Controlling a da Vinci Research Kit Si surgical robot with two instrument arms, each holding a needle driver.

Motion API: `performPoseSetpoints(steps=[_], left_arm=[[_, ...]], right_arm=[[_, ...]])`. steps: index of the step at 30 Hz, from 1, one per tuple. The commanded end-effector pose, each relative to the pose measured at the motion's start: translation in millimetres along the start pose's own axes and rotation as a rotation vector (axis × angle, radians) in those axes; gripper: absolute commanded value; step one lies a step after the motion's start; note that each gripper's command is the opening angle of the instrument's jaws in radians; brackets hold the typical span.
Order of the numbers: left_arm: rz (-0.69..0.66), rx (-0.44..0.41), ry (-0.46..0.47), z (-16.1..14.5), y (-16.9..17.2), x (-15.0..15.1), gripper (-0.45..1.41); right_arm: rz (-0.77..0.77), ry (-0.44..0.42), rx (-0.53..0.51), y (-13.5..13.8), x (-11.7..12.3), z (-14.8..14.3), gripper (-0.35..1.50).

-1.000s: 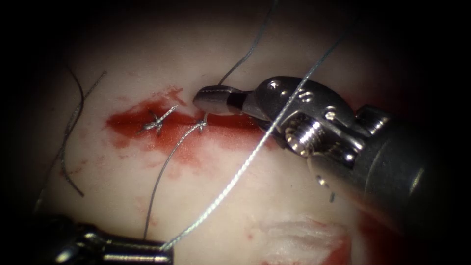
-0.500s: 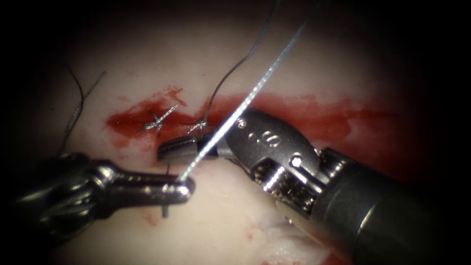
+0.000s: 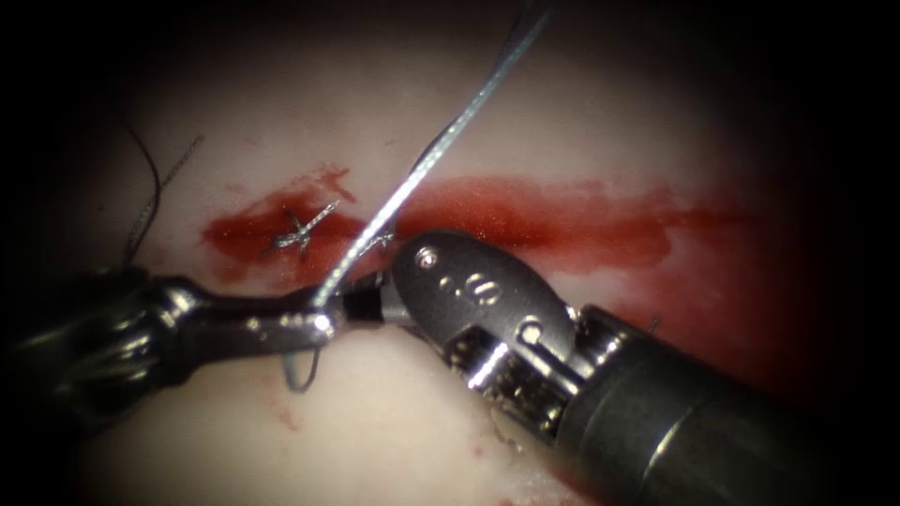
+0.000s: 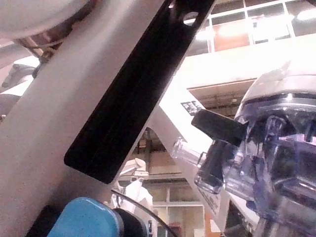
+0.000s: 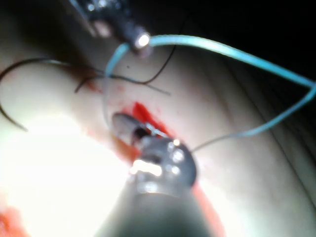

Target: Wound Closure

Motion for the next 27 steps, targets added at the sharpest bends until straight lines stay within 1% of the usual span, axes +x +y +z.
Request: performPoseSetpoints(steps=[1, 6, 10, 18, 22, 25, 27], left_arm=[[0.009, 0.004, -0.003, 1.0, 0.0, -0.9, -0.45], [0.010, 0.002, -0.005, 1.2, 0.0, -0.8, -0.45], [-0.010, 0.010, -0.024, 1.2, 0.0, -1.1, -0.45], [-0.011, 0.011, -0.032, 1.0, 0.0, -1.4, -0.45], [-0.018, -0.011, -0.054, 0.5, 0.2, -1.8, -0.45], [0.090, -0.066, -0.086, -0.3, 0.6, -3.1, -0.45], [0.230, -0.128, -0.101, -1.1, 1.0, -4.8, -0.45]], right_arm=[[-0.006, 0.004, -0.006, 0.9, 0.8, 0.6, -0.35], [0.008, 0.001, -0.005, 0.6, 0.6, 1.2, -0.35], [0.027, -0.001, -0.006, 0.0, 0.3, 1.7, -0.35], [0.029, 0.000, -0.006, 0.1, 0.4, 1.5, -0.35], [0.032, 0.002, -0.005, 0.3, 0.6, 1.1, -0.35], [0.039, 0.013, -0.023, 0.5, 1.1, 0.5, -0.35], [0.044, 0.024, -0.042, 0.7, 1.4, -0.1, -0.35]])
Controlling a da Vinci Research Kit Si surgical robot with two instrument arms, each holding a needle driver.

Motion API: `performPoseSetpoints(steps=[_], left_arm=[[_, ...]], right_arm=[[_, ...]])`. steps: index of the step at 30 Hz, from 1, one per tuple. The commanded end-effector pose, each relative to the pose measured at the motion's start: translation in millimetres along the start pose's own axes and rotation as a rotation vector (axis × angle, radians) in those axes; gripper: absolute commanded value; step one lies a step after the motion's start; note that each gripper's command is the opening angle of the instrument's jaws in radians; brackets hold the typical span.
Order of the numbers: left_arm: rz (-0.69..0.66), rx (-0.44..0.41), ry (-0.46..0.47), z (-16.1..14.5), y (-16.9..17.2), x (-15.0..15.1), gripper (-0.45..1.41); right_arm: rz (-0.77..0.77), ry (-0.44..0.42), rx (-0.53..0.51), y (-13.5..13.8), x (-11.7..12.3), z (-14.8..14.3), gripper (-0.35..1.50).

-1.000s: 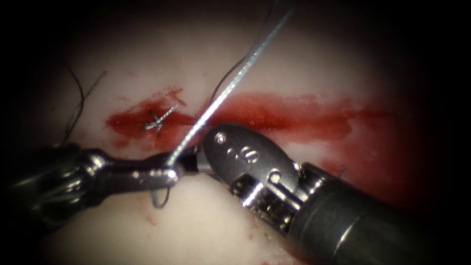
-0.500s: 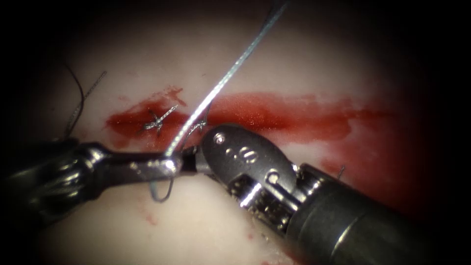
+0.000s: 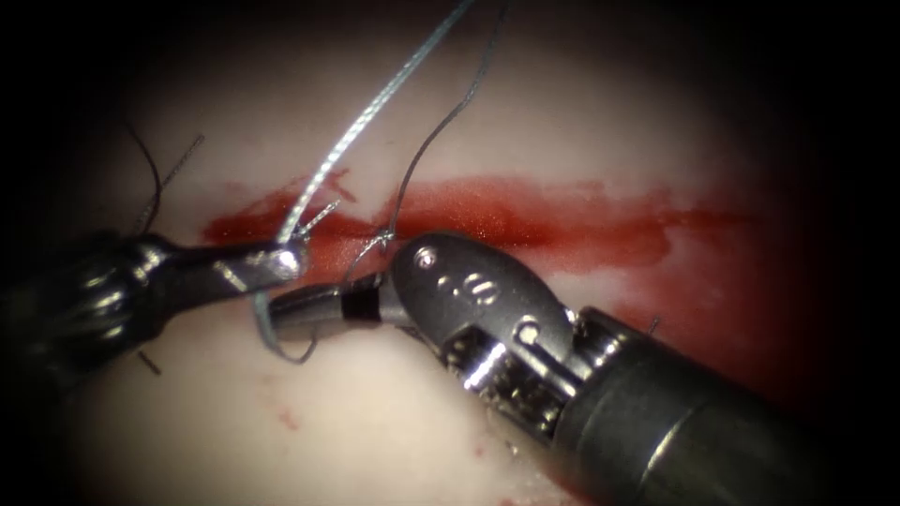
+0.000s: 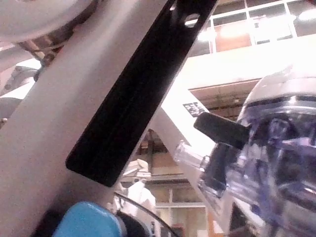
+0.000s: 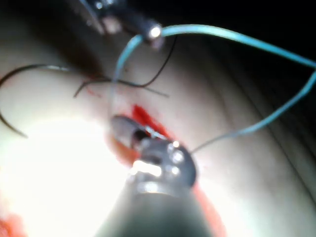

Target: Wound Closure

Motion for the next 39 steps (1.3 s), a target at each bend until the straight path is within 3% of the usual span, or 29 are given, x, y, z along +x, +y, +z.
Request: performPoseSetpoints(steps=[1, 3, 4, 6, 9, 11, 14, 15, 20, 22, 25, 30, 34, 39], left_arm=[[0.126, -0.044, -0.006, 0.8, 0.5, -1.3, -0.45], [0.408, -0.179, -0.004, 0.3, 1.2, -2.5, -0.45], [0.626, -0.300, 0.039, -0.2, 1.8, -3.2, -0.45], [0.765, -0.398, 0.063, -0.4, 2.5, -3.7, -0.45], [0.812, -0.405, 0.073, -0.4, 3.1, -4.2, -0.45], [0.828, -0.423, 0.072, -0.8, 3.4, -4.6, -0.45], [0.841, -0.497, 0.089, -1.0, 3.8, -5.0, -0.45], [0.847, -0.512, 0.104, -0.7, 4.0, -5.0, -0.45], [0.888, -0.543, 0.103, 0.1, 4.8, -4.3, -0.45], [0.876, -0.509, 0.100, 0.6, 5.4, -3.4, -0.45], [0.768, -0.437, 0.083, 1.5, 6.0, -2.8, -0.45], [0.712, -0.331, 0.096, 3.2, 6.7, -2.5, -0.45], [0.707, -0.329, 0.094, 4.5, 7.4, -2.4, -0.45], [0.689, -0.315, 0.093, 4.7, 7.7, -2.1, -0.45]], right_arm=[[-0.001, 0.014, -0.021, 1.1, 1.3, -0.2, -0.35], [0.006, 0.027, -0.044, 1.2, 1.6, -1.1, -0.35], [0.025, 0.039, -0.077, 1.4, 2.0, -2.2, -0.35], [0.054, 0.001, -0.128, 1.6, 2.3, -3.5, -0.35], [0.076, -0.010, -0.160, 1.7, 2.7, -4.6, -0.35], [0.145, 0.051, -0.327, 2.5, 3.1, -7.2, -0.35], [0.201, -0.018, -0.511, 5.4, 3.2, -9.6, -0.35], [0.211, 0.002, -0.552, 6.7, 3.0, -10.1, -0.35], [0.214, 0.024, -0.640, 8.6, 1.7, -10.8, -0.35], [0.224, 0.022, -0.698, 9.5, 1.1, -10.7, -0.35], [0.232, 0.060, -0.620, 10.1, 1.4, -9.4, -0.35], [0.188, 0.182, -0.254, 9.1, 1.8, -6.1, -0.35], [0.176, 0.166, -0.186, 7.0, 1.8, -4.1, -0.35], [0.172, 0.154, -0.162, 6.2, 1.9, -3.7, -0.35]])
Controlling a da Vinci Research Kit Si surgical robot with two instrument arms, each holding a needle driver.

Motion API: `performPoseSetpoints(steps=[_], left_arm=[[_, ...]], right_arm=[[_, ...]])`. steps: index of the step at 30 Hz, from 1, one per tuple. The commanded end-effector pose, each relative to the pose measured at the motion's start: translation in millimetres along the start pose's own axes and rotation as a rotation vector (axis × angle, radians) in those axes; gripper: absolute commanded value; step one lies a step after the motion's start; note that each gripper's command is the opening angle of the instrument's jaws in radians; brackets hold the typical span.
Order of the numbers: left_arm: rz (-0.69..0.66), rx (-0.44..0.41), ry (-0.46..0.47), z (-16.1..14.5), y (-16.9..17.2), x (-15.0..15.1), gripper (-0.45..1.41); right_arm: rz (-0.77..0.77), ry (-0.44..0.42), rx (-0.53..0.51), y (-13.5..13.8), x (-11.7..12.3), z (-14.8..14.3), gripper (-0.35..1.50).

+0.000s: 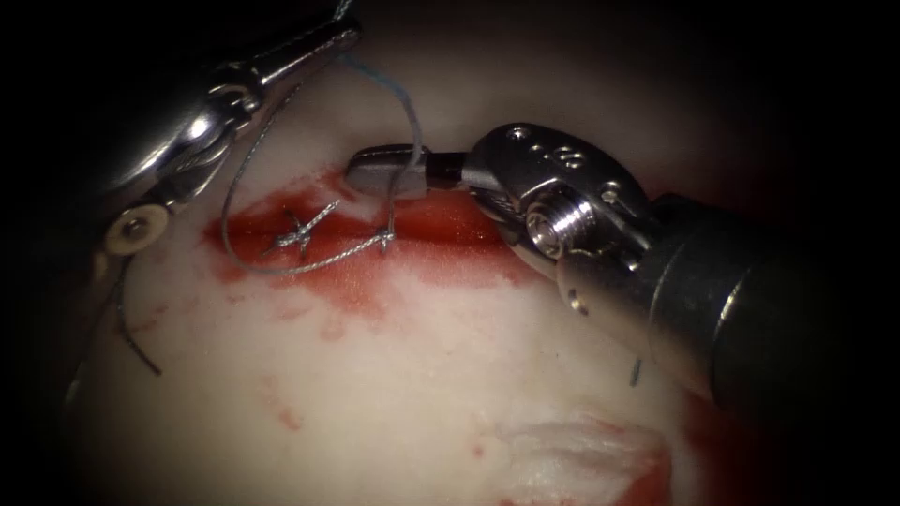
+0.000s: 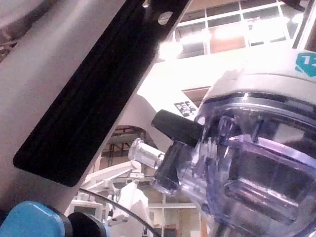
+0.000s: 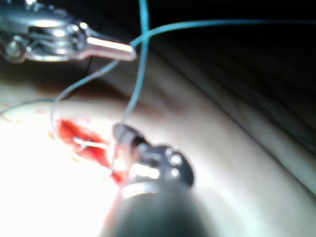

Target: Wound Closure

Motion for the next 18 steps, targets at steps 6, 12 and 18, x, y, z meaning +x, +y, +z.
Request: performPoseSetpoints(steps=[6, 12, 18], left_arm=[[-0.046, 0.007, -0.008, 0.4, 0.5, -0.9, -0.45], [-0.089, 0.005, -0.013, 0.0, 0.8, -1.0, -0.45], [-0.138, 0.009, -0.006, -0.6, 0.8, -1.1, -0.45]], right_arm=[[-0.003, 0.009, -0.007, 0.9, 1.3, 0.2, -0.35], [-0.001, 0.036, -0.050, 1.7, 1.7, -0.9, -0.35], [0.002, 0.068, -0.095, 2.7, 2.2, -2.2, -0.35]])
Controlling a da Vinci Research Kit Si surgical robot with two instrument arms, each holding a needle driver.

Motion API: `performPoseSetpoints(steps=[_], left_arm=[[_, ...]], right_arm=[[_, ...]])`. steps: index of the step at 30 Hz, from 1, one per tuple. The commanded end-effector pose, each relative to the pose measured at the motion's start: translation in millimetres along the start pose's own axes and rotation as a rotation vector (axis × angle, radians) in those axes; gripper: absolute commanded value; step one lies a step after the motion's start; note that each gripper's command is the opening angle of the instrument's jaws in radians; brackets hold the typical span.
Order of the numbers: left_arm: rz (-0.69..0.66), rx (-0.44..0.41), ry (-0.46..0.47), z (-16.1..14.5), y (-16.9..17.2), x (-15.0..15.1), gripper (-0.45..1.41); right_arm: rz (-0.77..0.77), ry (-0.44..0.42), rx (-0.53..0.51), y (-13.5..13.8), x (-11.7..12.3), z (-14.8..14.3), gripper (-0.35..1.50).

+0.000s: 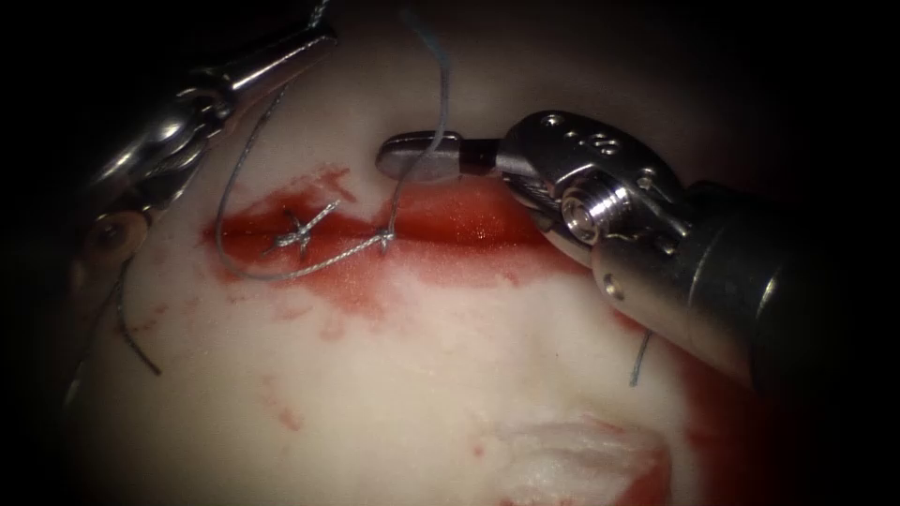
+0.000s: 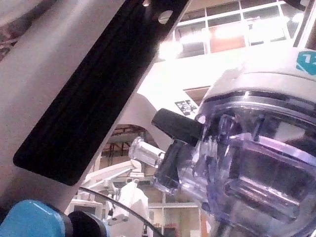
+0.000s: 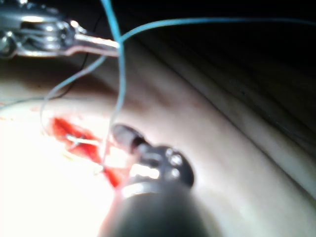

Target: Wound Closure

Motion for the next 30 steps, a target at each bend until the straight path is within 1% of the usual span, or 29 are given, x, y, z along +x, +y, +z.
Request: performPoseSetpoints(steps=[1, 4, 7, 9, 11, 14, 19, 30], left_arm=[[-0.003, -0.001, -0.004, 0.9, 0.2, -0.9, -0.45], [-0.007, 0.004, 0.005, -0.3, 0.1, -0.7, -0.45], [-0.018, 0.006, 0.008, -1.5, -0.1, -0.6, -0.45], [-0.034, 0.011, 0.012, -3.0, -0.5, -0.9, -0.45], [-0.053, 0.016, 0.014, -3.4, -0.5, -1.4, -0.45], [-0.107, 0.026, 0.017, -3.4, -0.6, -1.4, -0.45], [-0.114, 0.041, 0.035, -3.4, -0.8, -0.6, -0.45], [-0.132, 0.043, 0.037, -3.2, -1.0, -0.5, -0.45]], right_arm=[[-0.004, 0.014, -0.010, 0.8, 1.0, 0.4, -0.35], [-0.003, 0.015, -0.028, 1.2, 1.2, -0.1, -0.35], [-0.003, 0.015, -0.029, 1.1, 1.2, 0.0, -0.35], [-0.001, 0.016, -0.030, 0.9, 1.2, 0.1, -0.35], [-0.006, 0.016, -0.030, 0.8, 1.2, 0.1, -0.35], [-0.003, 0.018, -0.033, 0.7, 1.4, 0.0, -0.35], [-0.004, 0.017, -0.032, 0.7, 1.4, -0.1, -0.35], [0.008, 0.017, -0.030, 0.7, 1.4, -0.2, -0.35]])
